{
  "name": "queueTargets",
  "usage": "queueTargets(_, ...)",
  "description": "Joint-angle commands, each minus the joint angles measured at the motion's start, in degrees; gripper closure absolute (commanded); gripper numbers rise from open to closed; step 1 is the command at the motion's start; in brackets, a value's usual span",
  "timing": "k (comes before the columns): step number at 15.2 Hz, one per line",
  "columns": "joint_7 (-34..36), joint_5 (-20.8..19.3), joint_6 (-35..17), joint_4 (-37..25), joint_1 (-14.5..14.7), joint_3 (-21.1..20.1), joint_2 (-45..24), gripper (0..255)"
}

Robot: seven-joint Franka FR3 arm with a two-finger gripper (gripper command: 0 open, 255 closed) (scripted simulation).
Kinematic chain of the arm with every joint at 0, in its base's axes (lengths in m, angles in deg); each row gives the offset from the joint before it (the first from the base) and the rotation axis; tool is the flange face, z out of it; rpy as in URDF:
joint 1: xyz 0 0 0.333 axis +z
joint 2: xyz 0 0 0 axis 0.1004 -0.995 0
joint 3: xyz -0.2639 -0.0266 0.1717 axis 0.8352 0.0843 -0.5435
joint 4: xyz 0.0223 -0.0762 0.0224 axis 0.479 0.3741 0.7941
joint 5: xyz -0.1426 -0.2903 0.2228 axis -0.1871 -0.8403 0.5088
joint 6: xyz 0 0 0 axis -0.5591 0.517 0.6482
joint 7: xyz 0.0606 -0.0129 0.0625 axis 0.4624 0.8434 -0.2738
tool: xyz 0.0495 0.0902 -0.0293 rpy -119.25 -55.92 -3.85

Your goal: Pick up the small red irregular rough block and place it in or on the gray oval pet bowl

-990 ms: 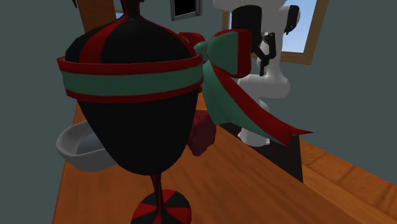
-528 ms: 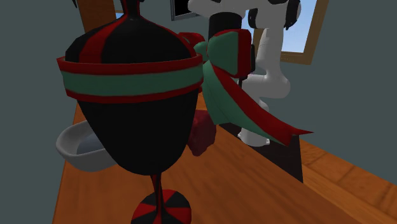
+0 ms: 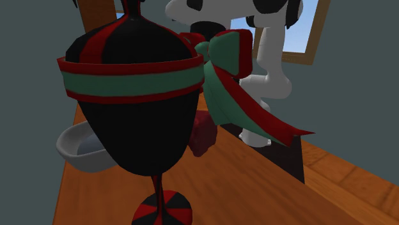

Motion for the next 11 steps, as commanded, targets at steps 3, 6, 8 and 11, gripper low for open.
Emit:
queueTargets(3,-0.27,0.35,-2.75,1.09,0.12,-0.01,-1.61,0)
queueTargets(6,-0.36,0.49,-3.85,1.67,0.16,-0.01,-2.14,0)
queueTargets(8,-0.36,0.49,-3.85,1.67,0.16,-0.01,-2.15,0)
queueTargets(11,-0.36,0.49,-3.84,1.66,0.16,-0.01,-2.14,0)
